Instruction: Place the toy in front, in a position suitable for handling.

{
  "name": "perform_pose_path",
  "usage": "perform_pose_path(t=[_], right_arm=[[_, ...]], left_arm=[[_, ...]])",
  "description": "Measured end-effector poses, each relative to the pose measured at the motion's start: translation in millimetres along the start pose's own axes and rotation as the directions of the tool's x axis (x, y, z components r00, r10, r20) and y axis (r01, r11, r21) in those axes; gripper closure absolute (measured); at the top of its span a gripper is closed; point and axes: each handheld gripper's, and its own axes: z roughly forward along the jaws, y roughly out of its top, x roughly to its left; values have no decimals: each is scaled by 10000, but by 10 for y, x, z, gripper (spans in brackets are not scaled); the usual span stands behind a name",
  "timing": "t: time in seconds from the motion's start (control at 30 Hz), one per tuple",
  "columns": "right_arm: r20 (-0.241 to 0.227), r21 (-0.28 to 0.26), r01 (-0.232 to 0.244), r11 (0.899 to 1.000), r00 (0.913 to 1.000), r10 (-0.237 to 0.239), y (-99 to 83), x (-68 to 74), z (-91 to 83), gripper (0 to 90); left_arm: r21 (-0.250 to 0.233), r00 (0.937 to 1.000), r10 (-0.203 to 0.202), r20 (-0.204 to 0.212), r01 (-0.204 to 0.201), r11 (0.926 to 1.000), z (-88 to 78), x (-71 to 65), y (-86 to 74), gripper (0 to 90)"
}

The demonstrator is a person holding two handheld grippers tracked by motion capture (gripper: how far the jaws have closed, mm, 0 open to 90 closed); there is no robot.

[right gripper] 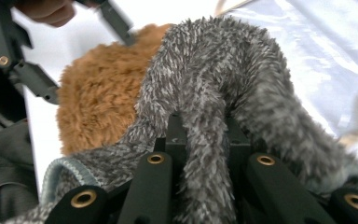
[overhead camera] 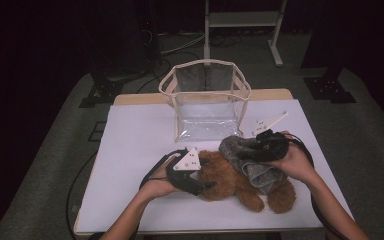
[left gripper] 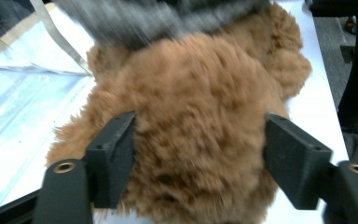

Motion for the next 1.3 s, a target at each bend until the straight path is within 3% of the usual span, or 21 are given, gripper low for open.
perform_pose_path(t=[0.13,0.27,0.33,0.57,0.67,0.8,0.87,1.0,1.13,1.2,1.3], right_arm=[[-670,-209,56,9998,9977,-70,-42,137,104,768],[-747,-368,363,9987,9964,-390,-60,233,84,767],[-707,-563,291,9980,9969,-331,-55,186,-4,767],[54,-942,-222,9953,9997,228,-50,-96,-265,766],[-89,-584,-349,9977,9994,344,-104,-130,-199,768],[-700,-474,-326,9983,9971,293,-168,-24,-48,772],[-865,-507,-270,9983,9960,225,-181,48,10,773],[-992,-492,-87,9988,9951,38,-183,187,127,776],[-1038,-525,4,9986,9946,-58,-192,247,159,777],[-1108,-539,58,9985,9938,-117,-197,270,139,775],[-801,-733,261,9970,9963,-319,-167,251,21,772]], left_arm=[[-104,9999,-119,19,119,9999,51,-16,39,167],[39,9997,76,237,-77,10000,81,-46,12,236],[4,9996,29,267,-29,10000,84,-51,-5,278],[68,9995,119,287,-121,9999,62,-43,-6,292],[143,9996,255,138,-257,9996,29,-10,38,283],[544,9986,406,-343,-387,9978,-29,31,67,306],[648,9987,366,-367,-342,9973,-66,61,56,317],[694,9998,182,-32,-180,9974,-85,79,19,296],[216,9990,175,421,-184,9996,-83,62,81,285],[527,9965,252,802,-295,9982,-27,46,101,298],[694,9953,456,849,-515,9963,34,-6,75,298]])
